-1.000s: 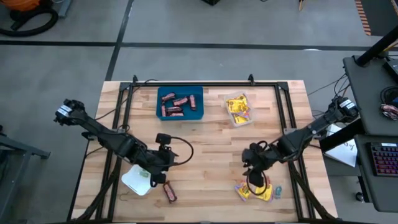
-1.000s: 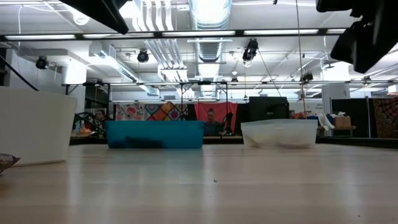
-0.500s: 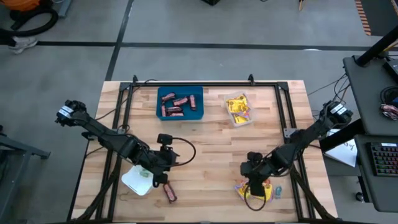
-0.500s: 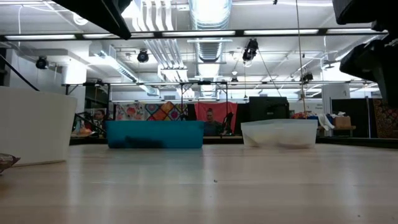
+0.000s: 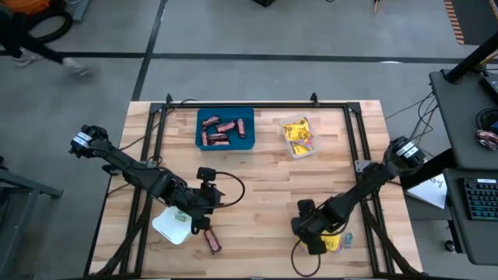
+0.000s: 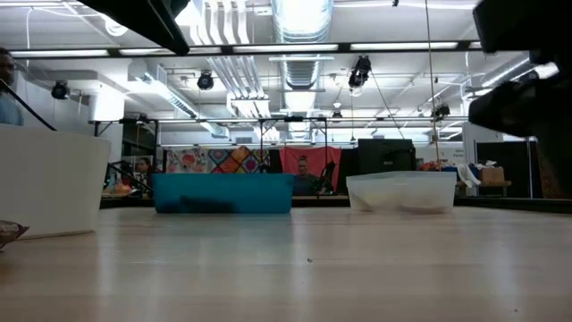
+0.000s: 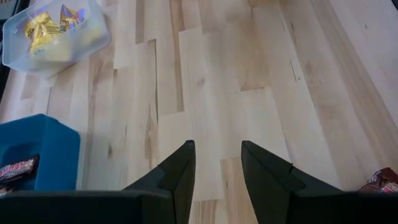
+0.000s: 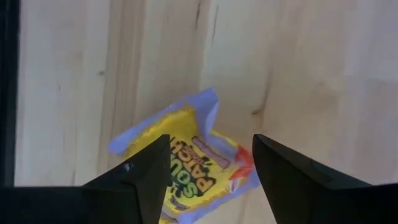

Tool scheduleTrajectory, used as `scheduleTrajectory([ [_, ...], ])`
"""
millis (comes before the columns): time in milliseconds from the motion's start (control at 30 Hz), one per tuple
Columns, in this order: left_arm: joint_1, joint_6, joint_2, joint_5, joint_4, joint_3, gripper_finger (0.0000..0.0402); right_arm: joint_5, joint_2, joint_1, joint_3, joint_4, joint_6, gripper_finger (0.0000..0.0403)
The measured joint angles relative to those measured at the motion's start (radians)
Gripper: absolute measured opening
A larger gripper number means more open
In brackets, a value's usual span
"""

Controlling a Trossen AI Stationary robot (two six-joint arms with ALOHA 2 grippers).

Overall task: Sort candy
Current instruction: Put the yellow candy into the transparent bin

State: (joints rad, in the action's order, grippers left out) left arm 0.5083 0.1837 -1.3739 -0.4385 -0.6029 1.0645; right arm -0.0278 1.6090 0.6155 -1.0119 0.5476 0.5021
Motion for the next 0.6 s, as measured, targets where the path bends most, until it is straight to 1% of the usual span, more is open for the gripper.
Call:
scheduleTrajectory([
  [167, 0.000, 0.000, 0.000, 0.000, 0.000, 0.000, 0.0113, -0.033, 0.048, 0.000, 0.002, 0.005, -0.010, 0.0211],
  [367, 0.000, 0.000, 0.000, 0.000, 0.001, 0.000, 0.0113, -0.044, 0.055, 0.000, 0.002, 0.000, -0.036, 0.0201],
  [467, 0.000, 0.000, 0.000, 0.000, 0.001, 0.000, 0.0113, -0.044, 0.055, 0.000, 0.002, 0.001, -0.050, 0.0178],
  [600, 0.000, 0.000, 0.000, 0.001, 0.001, -0.001, 0.0113, -0.049, 0.055, 0.000, 0.002, 0.000, -0.060, 0.0129],
])
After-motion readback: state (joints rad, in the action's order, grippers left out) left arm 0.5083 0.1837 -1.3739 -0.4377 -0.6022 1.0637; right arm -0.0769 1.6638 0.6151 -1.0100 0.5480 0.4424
